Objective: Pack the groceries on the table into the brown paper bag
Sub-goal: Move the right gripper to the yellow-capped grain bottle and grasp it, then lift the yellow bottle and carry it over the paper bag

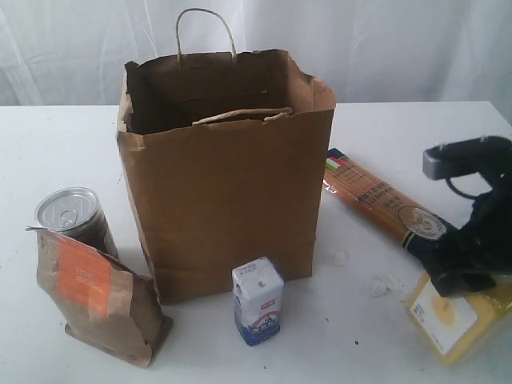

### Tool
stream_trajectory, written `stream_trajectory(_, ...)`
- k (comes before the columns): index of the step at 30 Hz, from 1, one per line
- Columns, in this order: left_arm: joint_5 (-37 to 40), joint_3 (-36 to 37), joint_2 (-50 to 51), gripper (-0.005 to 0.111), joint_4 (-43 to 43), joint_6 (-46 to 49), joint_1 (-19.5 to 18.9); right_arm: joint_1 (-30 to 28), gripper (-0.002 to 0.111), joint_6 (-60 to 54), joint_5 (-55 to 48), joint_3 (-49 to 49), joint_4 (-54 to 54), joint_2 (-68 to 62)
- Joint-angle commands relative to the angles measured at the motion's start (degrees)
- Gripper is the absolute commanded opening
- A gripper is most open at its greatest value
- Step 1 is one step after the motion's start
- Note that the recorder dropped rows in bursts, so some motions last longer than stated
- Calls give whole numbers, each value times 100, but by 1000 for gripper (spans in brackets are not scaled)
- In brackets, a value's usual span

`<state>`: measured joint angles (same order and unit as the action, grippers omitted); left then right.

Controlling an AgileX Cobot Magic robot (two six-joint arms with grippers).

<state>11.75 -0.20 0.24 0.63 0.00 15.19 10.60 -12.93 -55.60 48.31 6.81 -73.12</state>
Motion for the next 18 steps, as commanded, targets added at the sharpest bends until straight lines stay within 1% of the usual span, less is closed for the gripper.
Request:
stream_trajectory(1,-9,20,-24,0,-17,0,-23,-28,0,-32,-734,902,107,582)
stream_trajectory(3,-9,20,-24,0,-17,0,-23,-28,0,-20,-947,1443,107,697)
stream_trajectory(9,-9,20,-24,0,-17,0,-23,-16,0,268,-1068,2823,123,787)
stream_trajectory(16,-9,20,-24,0,-17,0,-23,558,0,278,-1098,4108,143,323)
stream_trajectory(18,-9,20,-24,0,-17,0,-23,807,0,278,-1140,4443,153,78)
